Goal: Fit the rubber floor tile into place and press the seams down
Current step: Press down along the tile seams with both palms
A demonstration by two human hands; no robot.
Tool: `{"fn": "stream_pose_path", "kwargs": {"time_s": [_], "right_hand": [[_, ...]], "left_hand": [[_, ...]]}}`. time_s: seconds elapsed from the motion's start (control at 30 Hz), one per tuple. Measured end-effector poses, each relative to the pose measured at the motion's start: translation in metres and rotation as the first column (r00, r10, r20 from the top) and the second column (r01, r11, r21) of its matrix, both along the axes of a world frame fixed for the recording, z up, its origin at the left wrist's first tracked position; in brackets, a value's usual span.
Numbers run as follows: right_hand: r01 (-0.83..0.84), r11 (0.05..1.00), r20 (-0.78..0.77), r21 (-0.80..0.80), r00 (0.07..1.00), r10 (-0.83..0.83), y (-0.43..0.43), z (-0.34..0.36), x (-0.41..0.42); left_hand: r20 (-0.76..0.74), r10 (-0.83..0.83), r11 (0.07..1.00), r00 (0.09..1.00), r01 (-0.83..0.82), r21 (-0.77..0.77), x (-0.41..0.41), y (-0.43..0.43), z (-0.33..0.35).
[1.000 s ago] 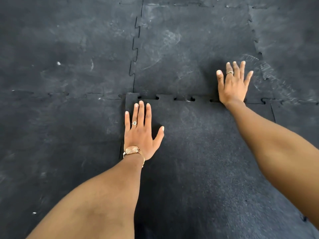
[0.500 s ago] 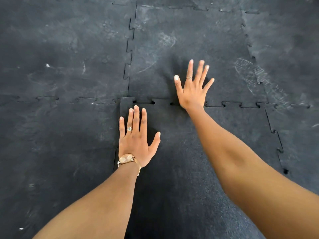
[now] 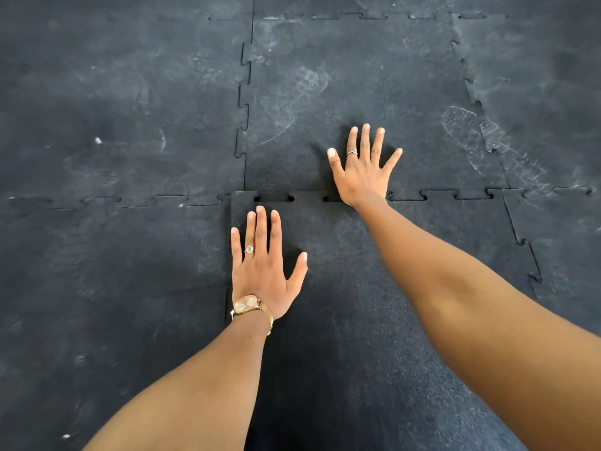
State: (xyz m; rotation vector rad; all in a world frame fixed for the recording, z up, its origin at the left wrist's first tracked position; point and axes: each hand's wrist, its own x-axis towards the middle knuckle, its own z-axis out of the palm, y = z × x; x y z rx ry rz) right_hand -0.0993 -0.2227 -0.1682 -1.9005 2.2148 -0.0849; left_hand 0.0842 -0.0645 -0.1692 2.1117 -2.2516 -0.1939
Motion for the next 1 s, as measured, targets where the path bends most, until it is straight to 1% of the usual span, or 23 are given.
{"fn": "stream_pose_path", "kwargs": {"time_s": [0.07,0.1,0.13,0.17,0.2,0.23,0.27,0.3,0.33,0.37,0.4,0.43,0.47,0.57,0.67,0.73,0.77,0.83,0.9,1.0], "right_hand": [[-0.039,0.998,0.077,-0.043,0.996,0.043,0.003,0.010,0.009],[-0.065,0.992,0.144,-0.108,0.986,0.081,0.002,0.019,0.019],[-0.097,0.973,0.205,-0.208,0.969,0.141,0.000,0.030,0.030],[-0.136,0.934,0.239,-0.331,0.945,0.222,-0.003,0.040,0.043],[-0.172,0.876,0.241,-0.451,0.921,0.305,-0.004,0.048,0.055],[-0.210,0.824,0.203,-0.527,0.910,0.362,-0.006,0.051,0.063],[-0.253,0.802,0.136,-0.542,0.915,0.381,-0.005,0.049,0.067],[-0.290,0.834,0.067,-0.470,0.930,0.361,-0.002,0.040,0.067],[-0.289,0.898,0.017,-0.331,0.950,0.312,0.002,0.028,0.063],[-0.252,0.949,-0.007,-0.188,0.967,0.255,0.005,0.015,0.058],[-0.224,0.970,-0.009,-0.091,0.975,0.224,0.003,0.004,0.056],[-0.218,0.975,-0.003,-0.044,0.976,0.218,0.001,-0.002,0.056],[-0.220,0.975,-0.010,-0.027,0.976,0.220,0.001,-0.003,0.056],[-0.224,0.974,-0.037,-0.047,0.974,0.222,-0.004,-0.004,0.057],[-0.219,0.976,-0.030,-0.004,0.975,0.219,0.000,-0.005,0.057],[-0.215,0.977,-0.041,-0.015,0.976,0.214,0.000,-0.002,0.058],[-0.212,0.977,-0.037,-0.010,0.977,0.211,-0.002,-0.001,0.058],[-0.209,0.978,-0.036,0.002,0.977,0.209,-0.004,-0.002,0.057],[-0.219,0.976,-0.054,-0.002,0.974,0.218,-0.002,-0.005,0.057],[-0.221,0.975,-0.048,-0.015,0.974,0.220,-0.004,-0.008,0.057]], "left_hand": [[-0.009,0.000,1.000,1.000,0.000,-0.004,0.000,0.000,0.000],[-0.006,0.000,1.000,1.000,0.000,-0.002,0.000,-0.001,0.000],[0.000,-0.002,1.000,1.000,0.002,-0.001,0.000,-0.001,0.000],[0.002,-0.006,1.000,1.000,0.006,0.000,0.000,-0.001,0.000],[0.001,-0.010,1.000,1.000,0.010,-0.002,0.001,0.000,-0.001],[0.001,-0.011,1.000,1.000,0.011,-0.011,0.001,0.000,-0.001],[0.008,-0.009,1.000,1.000,0.010,-0.024,0.001,0.001,-0.002],[0.015,-0.006,1.000,1.000,0.007,-0.030,0.001,0.000,-0.003],[0.018,-0.006,1.000,1.000,0.007,-0.028,0.001,0.000,-0.003],[0.021,-0.012,1.000,1.000,0.013,-0.024,0.000,0.000,-0.003],[0.025,-0.013,1.000,1.000,0.014,-0.023,-0.001,-0.001,-0.003],[0.031,-0.010,1.000,0.999,0.010,-0.020,0.000,-0.001,-0.003],[0.034,-0.011,1.000,0.999,0.011,-0.015,-0.001,-0.001,-0.001],[0.037,0.002,1.000,0.999,-0.002,0.000,-0.002,0.002,0.002],[0.038,-0.009,1.000,0.999,0.008,0.024,0.000,-0.001,0.005],[0.031,-0.041,0.999,0.999,0.041,-0.010,0.006,-0.004,0.012],[0.010,-0.030,0.999,1.000,0.030,-0.035,0.010,-0.005,0.015],[-0.028,0.069,0.996,0.997,-0.071,-0.063,0.020,-0.002,0.015],[-0.016,0.164,0.986,0.986,-0.165,-0.039,0.026,0.007,0.006],[0.003,0.180,0.983,0.984,-0.180,-0.025,0.028,0.007,-0.004]]}}
